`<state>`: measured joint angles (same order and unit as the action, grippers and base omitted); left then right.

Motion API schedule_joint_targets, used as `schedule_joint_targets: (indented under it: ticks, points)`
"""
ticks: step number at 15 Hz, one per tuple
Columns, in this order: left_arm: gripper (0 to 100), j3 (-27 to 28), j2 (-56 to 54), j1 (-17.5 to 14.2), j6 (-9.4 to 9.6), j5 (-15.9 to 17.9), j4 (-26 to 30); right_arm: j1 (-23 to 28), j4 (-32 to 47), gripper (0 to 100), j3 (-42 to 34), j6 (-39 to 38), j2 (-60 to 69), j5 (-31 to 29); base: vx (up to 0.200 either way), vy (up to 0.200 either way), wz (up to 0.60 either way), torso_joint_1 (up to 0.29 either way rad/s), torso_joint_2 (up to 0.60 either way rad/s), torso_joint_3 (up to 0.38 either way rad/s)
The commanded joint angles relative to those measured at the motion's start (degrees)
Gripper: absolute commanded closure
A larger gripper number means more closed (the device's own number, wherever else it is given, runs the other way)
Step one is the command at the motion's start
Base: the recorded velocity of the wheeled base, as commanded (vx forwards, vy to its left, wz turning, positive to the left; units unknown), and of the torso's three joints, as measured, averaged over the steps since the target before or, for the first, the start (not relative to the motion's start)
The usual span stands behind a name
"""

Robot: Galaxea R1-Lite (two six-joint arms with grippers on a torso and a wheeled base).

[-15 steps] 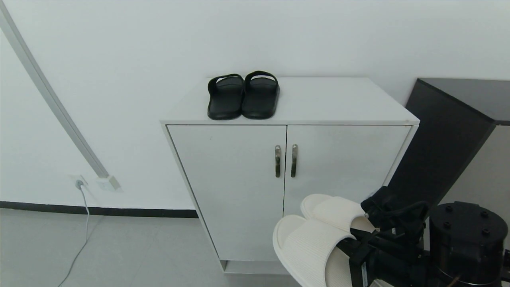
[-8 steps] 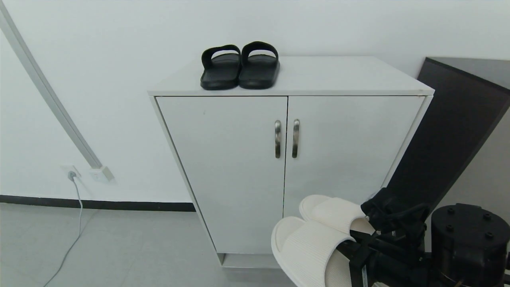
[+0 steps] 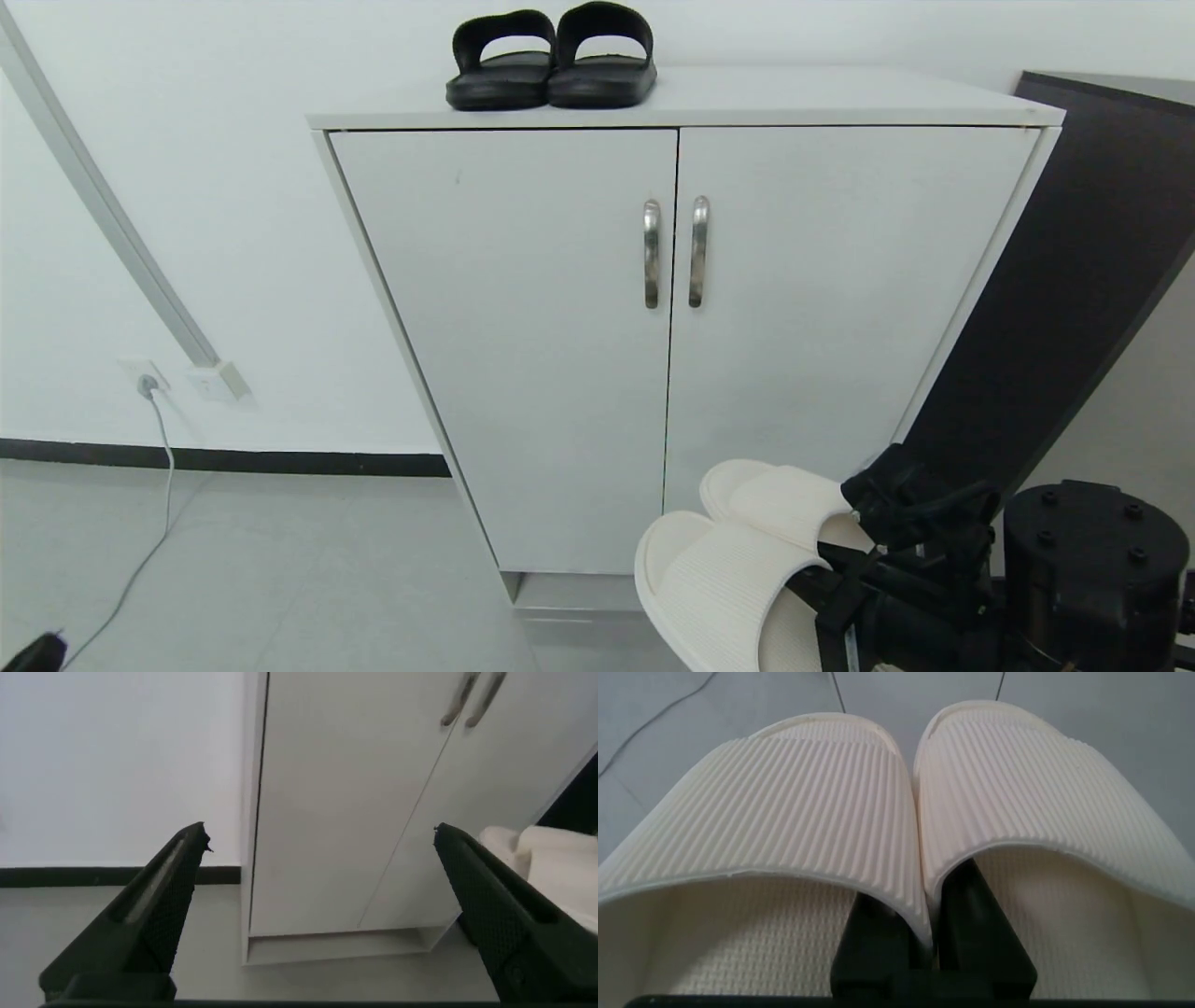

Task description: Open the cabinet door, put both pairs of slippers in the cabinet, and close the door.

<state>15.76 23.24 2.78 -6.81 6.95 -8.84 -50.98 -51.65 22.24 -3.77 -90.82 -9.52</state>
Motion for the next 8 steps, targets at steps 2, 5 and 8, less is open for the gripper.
schedule_joint_targets:
  ticks: [2,5,8]
  points:
    - [0,1.6,25.0,1.3,-0.57,3.5,-16.8,0.1,0.0,100,0.0,0.0,-0.2,-0.1,0.000,0.000,0.00,-0.012,0.31,0.293]
    - [0,4.7,32.3,4.9,-0.48,3.3,-22.6,0.1,-0.5,100,0.0,0.0,-0.2,-0.1,0.000,0.000,0.00,0.002,0.07,0.057]
    - [0,9.6,36.1,9.2,-0.57,3.0,-22.6,0.1,-0.6,100,0.0,0.0,-0.3,-0.1,0.000,0.000,0.00,0.000,0.00,0.000]
